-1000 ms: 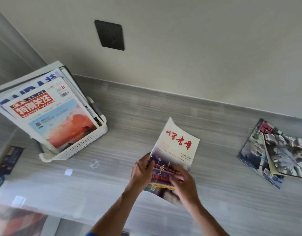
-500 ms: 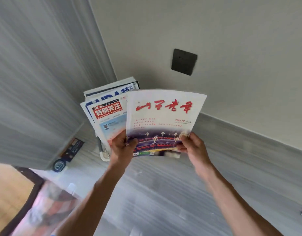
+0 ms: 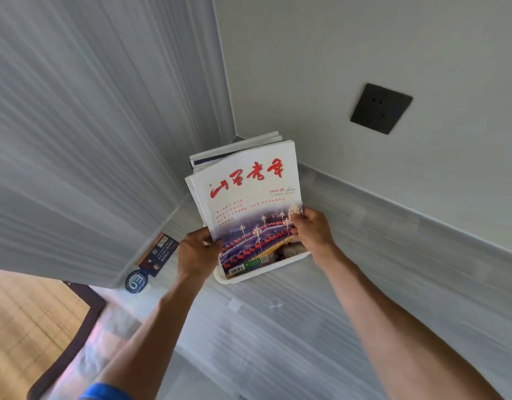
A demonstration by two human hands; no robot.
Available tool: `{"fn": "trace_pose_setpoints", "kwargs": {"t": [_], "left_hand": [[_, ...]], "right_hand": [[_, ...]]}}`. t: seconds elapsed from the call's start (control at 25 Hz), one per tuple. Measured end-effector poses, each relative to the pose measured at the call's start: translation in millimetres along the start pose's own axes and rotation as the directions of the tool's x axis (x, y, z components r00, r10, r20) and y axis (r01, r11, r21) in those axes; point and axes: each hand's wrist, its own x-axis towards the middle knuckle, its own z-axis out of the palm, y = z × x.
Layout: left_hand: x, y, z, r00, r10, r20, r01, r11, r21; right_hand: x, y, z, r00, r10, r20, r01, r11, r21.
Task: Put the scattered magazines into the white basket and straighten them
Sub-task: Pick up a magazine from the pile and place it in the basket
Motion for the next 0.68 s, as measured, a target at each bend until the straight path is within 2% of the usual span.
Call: {"fn": "trace_pose_setpoints", "kwargs": {"t": [0.12, 0.24, 0.36, 0.4, 0.48, 0.56, 0.68], "left_hand": [[6.3, -4.5, 3.1, 0.995, 0.092, 0.027, -0.095, 0.981, 0.169], [10.4, 4.5, 3.1, 0.996, 0.085, 0.013, -0.085, 0.928, 0.364], [4.1, 9.2, -2.8, 0.995, 0.033, -0.093, 0.014, 0.887, 0.462], [-2.2, 10.7, -1.5, 0.990, 0.082, -0.112, -0.024, 0.896, 0.443], [-23.6, 18.8, 12.1, 0.949, 0.305, -0.083, -0.255, 0.893, 0.371], [-54.4, 37.0, 44.7, 0.862, 0.506, 0.030, -0.488, 0.813, 0.318], [-103.1, 64.3, 111.2, 0.761, 0.597, 0.255, -0.645, 0.740, 0.190]], "right_hand": [[6.4, 13.1, -3.6, 0.998, -0.060, -0.023, 0.056, 0.987, -0.150], [5.3, 18.3, -5.1, 0.979, -0.204, -0.030, 0.185, 0.932, -0.311], [-11.2, 27.7, -8.0, 0.963, -0.259, -0.076, 0.234, 0.942, -0.240], [-19.1, 34.1, -13.4, 0.958, -0.261, -0.121, 0.234, 0.951, -0.200], [-34.8, 51.4, -30.9, 0.946, -0.244, -0.215, 0.217, 0.966, -0.142], [-54.0, 74.2, -54.6, 0.938, -0.238, -0.253, 0.210, 0.968, -0.136], [-91.9, 110.0, -100.8, 0.934, -0.203, -0.292, 0.152, 0.970, -0.189]]}}
